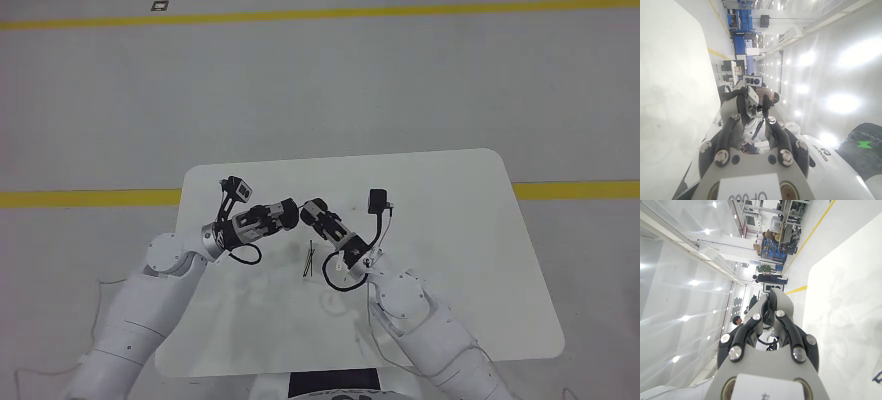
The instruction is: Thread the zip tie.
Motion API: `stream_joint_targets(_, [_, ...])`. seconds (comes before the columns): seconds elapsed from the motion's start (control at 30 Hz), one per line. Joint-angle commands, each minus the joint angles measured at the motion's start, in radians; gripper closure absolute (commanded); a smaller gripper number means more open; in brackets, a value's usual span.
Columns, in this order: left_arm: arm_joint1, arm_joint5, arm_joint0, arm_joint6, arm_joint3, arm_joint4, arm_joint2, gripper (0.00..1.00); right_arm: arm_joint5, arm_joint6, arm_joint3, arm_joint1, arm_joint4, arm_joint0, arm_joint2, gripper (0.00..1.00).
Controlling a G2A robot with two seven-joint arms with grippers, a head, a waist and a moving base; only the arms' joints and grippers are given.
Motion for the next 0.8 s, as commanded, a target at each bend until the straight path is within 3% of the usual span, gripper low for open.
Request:
stream_joint_targets(0.0, [0.0,0.0,0.0,-0.001,0.0,0.0,0.0,0.82,0.001,0.0,0.0,0.0,-0.002,0.0,0.0,1.0])
stream_joint_targets(0.1, [0.0,0.0,0.0,-0.002,0.001,-0.001,0.002,0.84,0.002,0.003,0.002,-0.001,-0.003,-0.001,0.001,1.0])
stream_joint_targets(0.3, [0.001,0.004,0.0,-0.006,0.002,0.002,0.007,1.0,-0.005,0.007,-0.001,-0.002,-0.001,-0.005,0.004,1.0])
stream_joint_targets(0.57, [0.002,0.011,-0.005,-0.008,0.007,0.003,0.01,1.0,-0.012,0.016,-0.006,-0.002,0.004,-0.01,0.01,1.0])
stream_joint_targets(0.63, [0.002,0.011,-0.005,-0.01,0.009,0.001,0.009,1.0,-0.014,0.013,-0.007,-0.003,0.012,-0.012,0.012,0.0])
stream_joint_targets(0.77, [0.006,0.013,-0.005,-0.023,0.011,0.001,-0.001,1.0,-0.018,0.03,-0.009,-0.001,0.034,-0.016,0.024,0.0])
